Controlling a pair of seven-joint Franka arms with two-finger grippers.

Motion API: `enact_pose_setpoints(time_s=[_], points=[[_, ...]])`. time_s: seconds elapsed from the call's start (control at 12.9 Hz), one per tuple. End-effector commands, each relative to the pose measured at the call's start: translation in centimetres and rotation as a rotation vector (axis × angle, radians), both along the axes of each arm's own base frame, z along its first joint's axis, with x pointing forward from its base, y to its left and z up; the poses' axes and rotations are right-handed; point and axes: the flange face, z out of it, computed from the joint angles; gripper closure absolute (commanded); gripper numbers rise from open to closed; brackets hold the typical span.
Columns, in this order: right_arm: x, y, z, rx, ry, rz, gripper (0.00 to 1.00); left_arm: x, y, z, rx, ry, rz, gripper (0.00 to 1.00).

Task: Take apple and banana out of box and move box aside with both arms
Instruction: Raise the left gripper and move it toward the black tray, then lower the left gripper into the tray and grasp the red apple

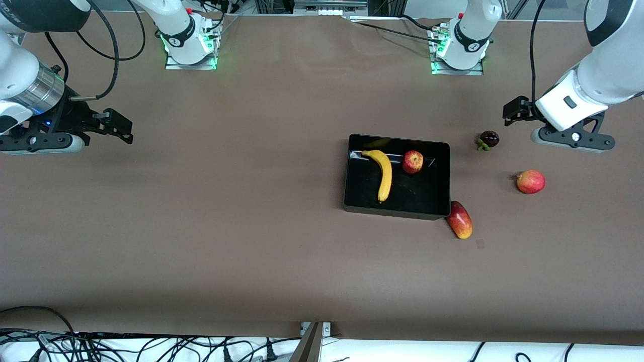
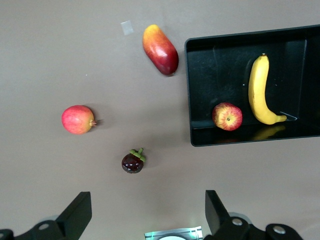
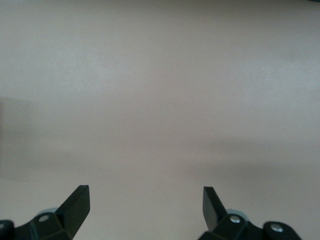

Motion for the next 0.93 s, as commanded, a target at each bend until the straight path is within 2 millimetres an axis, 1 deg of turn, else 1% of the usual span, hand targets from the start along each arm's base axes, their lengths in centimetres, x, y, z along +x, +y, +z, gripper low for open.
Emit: enact_pose_setpoints(time_s=[0.0,0.08,0.23,0.31,0.47,0.54,0.62,0.7,0.85], points=[[0.1,0.0,0.4,-0.002,-0.009,-0.005,0.00,1.1,-1.6,-1.8,-0.015,0.054,-0.003,0.00],[0.1,0.0,0.4,-0.002,-0.009,-0.005,0.00,1.7,-2.4,-3.5,-0.011,0.075,0.036,0.00],[0.1,0.1,0.4,-0.002,-0.009,-0.003,0.00,2.6,-6.2,-7.2,0.006,0.073,0.131,0.00],[0.1,0.1,0.4,-0.001,-0.009,-0.003,0.00,2.8,-7.6,-9.8,0.017,0.076,0.176,0.00],[0.1,0.1,0.4,-0.002,-0.009,-0.003,0.00,2.4,-10.2,-14.3,-0.002,0.031,0.173,0.00],[0.1,0.1,0.4,-0.001,-0.009,-0.003,0.00,1.7,-11.7,-16.3,-0.009,0.006,0.165,0.00],[0.1,0.1,0.4,-0.001,-0.009,-0.003,0.00,0.6,-12.6,-18.4,-0.005,0.012,0.153,0.00],[0.1,0.1,0.4,-0.001,-0.009,-0.003,0.00,-0.9,-14.3,-20.3,0.010,0.019,0.127,0.00],[0.1,0.1,0.4,-0.001,-0.009,-0.003,0.00,-3.4,-16.0,-23.7,0.044,0.011,0.145,0.00]])
